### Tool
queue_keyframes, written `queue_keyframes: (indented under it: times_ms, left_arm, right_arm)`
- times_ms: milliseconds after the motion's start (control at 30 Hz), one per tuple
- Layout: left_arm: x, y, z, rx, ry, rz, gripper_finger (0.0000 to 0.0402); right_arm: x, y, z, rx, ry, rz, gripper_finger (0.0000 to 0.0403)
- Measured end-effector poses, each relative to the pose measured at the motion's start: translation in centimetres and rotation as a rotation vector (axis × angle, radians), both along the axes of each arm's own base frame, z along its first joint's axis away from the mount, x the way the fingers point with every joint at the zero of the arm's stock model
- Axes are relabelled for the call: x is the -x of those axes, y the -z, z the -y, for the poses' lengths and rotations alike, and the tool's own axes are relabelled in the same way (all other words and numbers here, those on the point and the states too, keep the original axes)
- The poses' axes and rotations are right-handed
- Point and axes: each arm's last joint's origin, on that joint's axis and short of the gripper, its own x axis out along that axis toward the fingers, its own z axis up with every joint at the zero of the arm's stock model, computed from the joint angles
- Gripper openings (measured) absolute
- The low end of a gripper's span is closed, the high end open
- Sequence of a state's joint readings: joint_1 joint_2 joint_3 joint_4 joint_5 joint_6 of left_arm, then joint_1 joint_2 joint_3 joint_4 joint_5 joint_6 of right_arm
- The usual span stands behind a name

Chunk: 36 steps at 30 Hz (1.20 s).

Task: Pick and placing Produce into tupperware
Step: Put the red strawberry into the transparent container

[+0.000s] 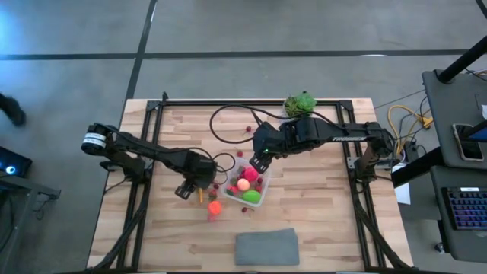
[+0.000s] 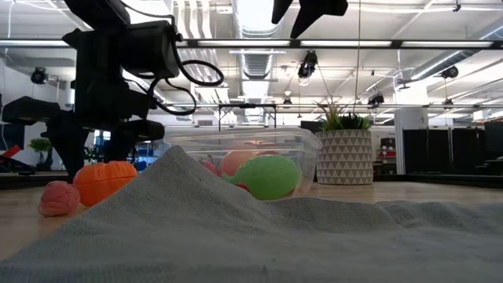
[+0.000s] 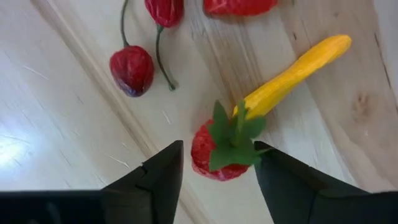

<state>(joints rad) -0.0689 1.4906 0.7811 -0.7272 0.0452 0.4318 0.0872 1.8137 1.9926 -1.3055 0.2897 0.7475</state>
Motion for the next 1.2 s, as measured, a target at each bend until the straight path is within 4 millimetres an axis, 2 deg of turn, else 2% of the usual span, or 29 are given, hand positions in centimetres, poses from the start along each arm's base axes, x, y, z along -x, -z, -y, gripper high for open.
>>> queue_keyframes:
  times_ms: [433,700,833,1000,1200]
  left_arm:
    - [-0.2,0.0,0.0,0.002,-0.008,0.021,0.0131]
    - [-0.4,-0.8,-0.1,-0.040,-0.016,0.007,0.0127]
    - [-1.1,-2.8,-0.2,-0.068,-0.021,0.038,0.0127]
    - [-2.2,-6.5,-0.4,-0.095,-0.041,0.181,0.0126]
    - [-3.0,-11.9,-2.4,-0.121,-0.178,0.395,0.0126]
  right_arm:
    - [0.0,0.0,0.0,0.000,0.001,-0.001,0.0231]
    - [0.0,0.0,0.0,0.000,0.001,-0.001,0.0231]
    - [0.0,0.0,0.0,-0.001,0.002,-0.001,0.0231]
    - [0.0,0.0,-0.1,-0.003,0.004,0.001,0.0231]
    - [0.9,-0.4,-0.4,0.019,0.072,0.004,0.0231]
